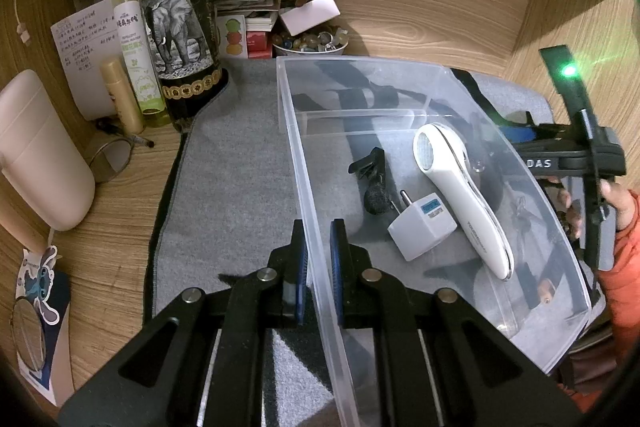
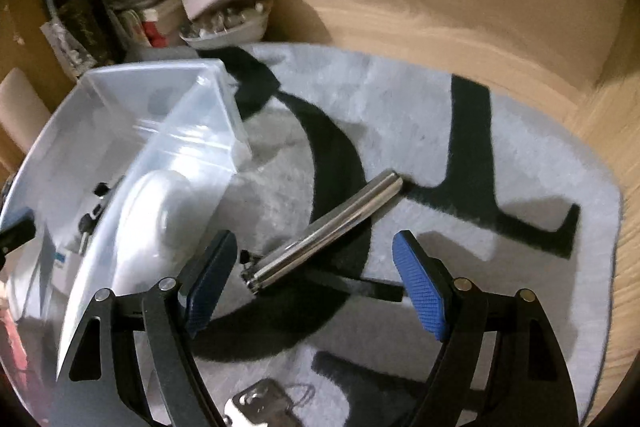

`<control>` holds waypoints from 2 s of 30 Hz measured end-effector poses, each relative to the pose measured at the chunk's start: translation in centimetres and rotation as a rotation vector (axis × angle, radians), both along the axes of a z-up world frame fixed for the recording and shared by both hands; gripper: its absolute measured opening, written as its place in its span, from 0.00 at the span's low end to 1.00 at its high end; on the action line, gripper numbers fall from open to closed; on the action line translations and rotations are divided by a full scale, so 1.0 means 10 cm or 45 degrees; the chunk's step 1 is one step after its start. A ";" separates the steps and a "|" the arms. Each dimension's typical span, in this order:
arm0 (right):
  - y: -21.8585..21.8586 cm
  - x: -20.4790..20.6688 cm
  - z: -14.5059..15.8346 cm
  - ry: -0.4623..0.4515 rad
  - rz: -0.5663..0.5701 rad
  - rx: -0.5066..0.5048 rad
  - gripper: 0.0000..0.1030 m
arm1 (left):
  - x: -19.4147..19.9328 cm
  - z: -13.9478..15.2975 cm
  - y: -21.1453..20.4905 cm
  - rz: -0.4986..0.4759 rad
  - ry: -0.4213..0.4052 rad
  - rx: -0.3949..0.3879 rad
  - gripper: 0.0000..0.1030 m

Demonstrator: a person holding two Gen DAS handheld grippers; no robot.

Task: Organize rigid objects
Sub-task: 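Move the right gripper to the silver metal rod and grasp it, then carry the silver rod into the clear box with the right gripper and release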

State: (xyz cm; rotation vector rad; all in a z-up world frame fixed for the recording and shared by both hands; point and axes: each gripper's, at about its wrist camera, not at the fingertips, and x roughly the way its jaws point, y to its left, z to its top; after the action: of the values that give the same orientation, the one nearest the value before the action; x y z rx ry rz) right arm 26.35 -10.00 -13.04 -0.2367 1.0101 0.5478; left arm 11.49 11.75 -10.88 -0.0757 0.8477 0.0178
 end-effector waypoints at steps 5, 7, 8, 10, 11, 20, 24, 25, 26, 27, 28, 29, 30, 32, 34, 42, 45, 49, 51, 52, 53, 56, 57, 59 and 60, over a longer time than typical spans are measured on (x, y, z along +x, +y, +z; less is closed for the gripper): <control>0.01 -0.06 -0.02 -0.004 0.051 -0.033 0.50 | 0.01 0.00 0.00 -0.001 0.000 0.001 0.10; -0.02 -0.08 -0.01 -0.006 0.056 -0.045 0.38 | 0.00 0.00 0.00 -0.001 -0.001 0.002 0.10; -0.03 -0.08 0.00 -0.001 0.058 -0.043 0.34 | 0.00 0.00 0.00 -0.001 0.000 0.001 0.10; -0.11 -0.09 0.02 0.015 0.056 -0.029 0.25 | 0.00 0.00 0.00 -0.001 0.000 0.000 0.10; -0.14 -0.09 0.02 0.017 0.055 -0.027 0.23 | 0.00 0.00 0.00 0.000 0.000 0.000 0.10; -0.39 -0.21 0.04 0.010 0.078 -0.051 0.17 | 0.01 0.00 0.00 0.000 0.000 0.004 0.10; -0.43 -0.26 0.08 0.032 0.087 -0.066 0.19 | 0.00 -0.01 0.00 0.001 0.000 0.002 0.10; -0.44 -0.26 0.08 0.038 0.082 -0.066 0.22 | 0.00 -0.01 0.00 0.001 0.000 0.001 0.10; -0.43 -0.25 0.09 0.036 0.080 -0.065 0.24 | 0.01 -0.01 0.00 0.002 0.000 0.001 0.10; -0.41 -0.24 0.09 0.025 0.073 -0.068 0.30 | 0.00 -0.01 0.00 0.001 0.000 0.001 0.10; -0.38 -0.21 0.08 0.016 0.065 -0.074 0.38 | 0.01 -0.01 0.00 0.002 0.000 0.002 0.10; -0.37 -0.19 0.07 0.008 0.057 -0.076 0.40 | 0.00 -0.01 0.00 0.000 0.000 0.001 0.10; -0.36 -0.17 0.05 0.003 0.050 -0.073 0.41 | 0.00 -0.01 0.00 0.002 0.000 0.001 0.10; -0.30 -0.12 0.01 -0.002 0.045 -0.077 0.41 | 0.01 -0.01 0.01 0.001 0.001 0.002 0.10; -0.27 -0.12 -0.01 -0.032 0.045 -0.086 0.41 | 0.01 -0.01 0.01 0.000 0.001 0.002 0.10; -0.33 -0.14 0.04 -0.026 0.017 -0.037 0.14 | 0.01 -0.02 0.02 0.005 0.003 -0.001 0.10; -0.37 -0.17 0.15 -0.054 -0.002 0.008 0.14 | 0.00 -0.03 0.03 0.009 0.003 -0.008 0.10; -0.43 -0.24 0.42 -0.122 -0.014 0.078 0.14 | 0.00 -0.03 0.03 0.009 0.004 -0.006 0.10; -0.43 -0.29 0.55 -0.163 -0.003 0.103 0.14 | 0.00 -0.03 0.04 0.010 0.002 -0.009 0.10; -0.40 -0.30 0.62 -0.186 0.001 0.113 0.14 | -0.01 -0.03 0.03 0.010 0.002 -0.010 0.10; -0.38 -0.33 0.68 -0.202 0.005 0.124 0.14 | -0.01 -0.03 0.03 0.010 0.002 -0.009 0.10; -0.32 -0.40 0.86 -0.257 0.027 0.162 0.14 | -0.01 -0.03 0.02 0.012 0.000 -0.006 0.10; -0.30 -0.44 0.94 -0.278 0.038 0.178 0.14 | -0.01 -0.03 0.02 0.014 -0.001 -0.006 0.10; -0.24 -0.50 1.05 -0.311 0.062 0.203 0.14 | 0.00 -0.03 0.02 0.014 -0.001 -0.006 0.10; -0.21 -0.52 1.08 -0.322 0.070 0.210 0.14 | 0.00 -0.03 0.02 0.013 -0.001 -0.006 0.10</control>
State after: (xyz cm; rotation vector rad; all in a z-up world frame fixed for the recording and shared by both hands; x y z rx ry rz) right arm 21.15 -12.13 -2.22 -0.1822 0.7107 0.6312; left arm 11.49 11.94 -11.19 -0.0845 0.8463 0.0257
